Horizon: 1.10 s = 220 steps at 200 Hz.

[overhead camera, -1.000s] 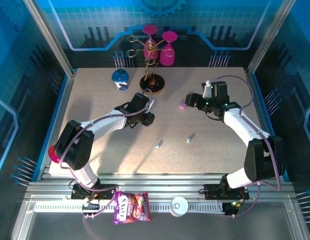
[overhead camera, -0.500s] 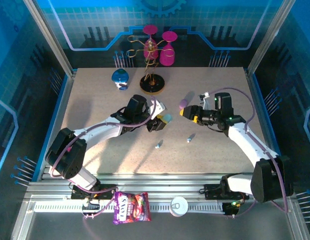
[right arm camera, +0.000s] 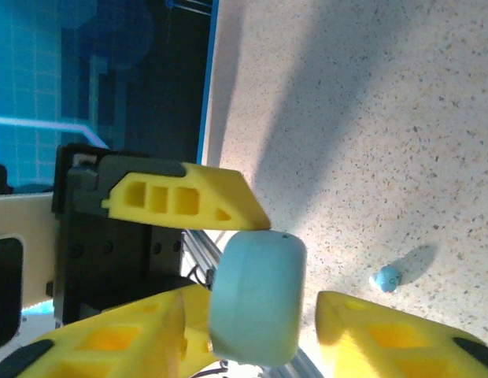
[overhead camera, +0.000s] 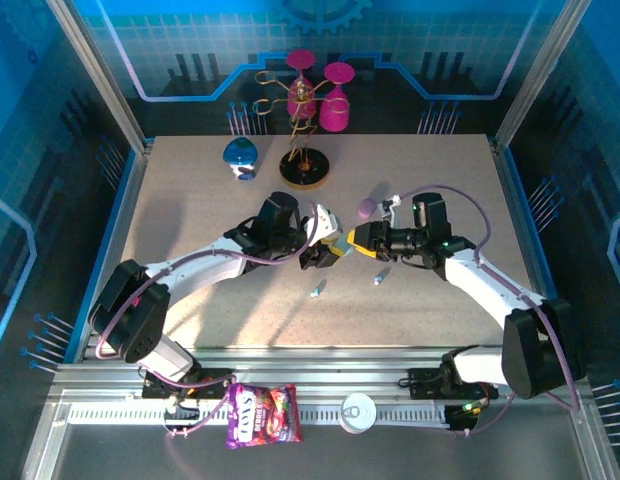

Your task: Insert wireless bluetooth earbuds into charging case

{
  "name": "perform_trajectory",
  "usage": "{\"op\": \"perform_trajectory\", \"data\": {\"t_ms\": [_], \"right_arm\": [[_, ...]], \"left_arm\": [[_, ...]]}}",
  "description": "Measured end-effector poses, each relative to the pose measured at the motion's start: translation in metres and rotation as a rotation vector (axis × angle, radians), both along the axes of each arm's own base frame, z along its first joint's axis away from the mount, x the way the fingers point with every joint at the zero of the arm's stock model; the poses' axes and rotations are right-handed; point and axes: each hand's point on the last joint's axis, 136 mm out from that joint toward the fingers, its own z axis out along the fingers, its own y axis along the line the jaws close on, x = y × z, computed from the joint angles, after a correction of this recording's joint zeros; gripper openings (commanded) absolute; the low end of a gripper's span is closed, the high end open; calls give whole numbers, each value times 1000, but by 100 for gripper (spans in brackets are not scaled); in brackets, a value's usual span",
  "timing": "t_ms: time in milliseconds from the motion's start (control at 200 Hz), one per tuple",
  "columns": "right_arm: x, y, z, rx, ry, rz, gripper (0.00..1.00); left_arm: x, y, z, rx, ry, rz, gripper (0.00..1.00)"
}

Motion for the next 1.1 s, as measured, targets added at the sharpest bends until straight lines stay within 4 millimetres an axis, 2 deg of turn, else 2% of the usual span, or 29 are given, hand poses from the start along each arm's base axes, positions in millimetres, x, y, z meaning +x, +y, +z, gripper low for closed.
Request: {"op": "perform_trajectory", "data": {"t_ms": [75, 220, 265, 305, 450, 530, 730, 986, 1101], "right_arm": [[0, 0, -2, -1, 10, -1, 43], [-1, 2, 0, 12, 11, 9, 23], [-1, 2, 0, 14, 6, 10, 21], [-1, 2, 0, 15, 11, 8, 20], [1, 3, 5, 40, 11, 7, 19], [3, 2, 11, 74, 6, -1, 19], [9, -4, 30, 204, 2, -30, 20], [12, -6, 75, 400, -35, -27, 21], [14, -6, 95, 481, -41, -18, 21]], "left_arm": [[0, -1, 3, -4, -12, -4, 42], [-1, -1, 3, -2, -14, -6, 43], [-1, -1, 3, -2, -16, -4, 44], [-1, -1, 2, -1, -17, -2, 49], [0, -3, 3, -29, -45, 0, 77], [0, -3, 4, -63, -73, 5, 84], [-1, -2, 17, -214, -174, 34, 88], [3, 4, 68, -504, -345, 70, 85], [4, 3, 76, -566, -350, 66, 84]]}}
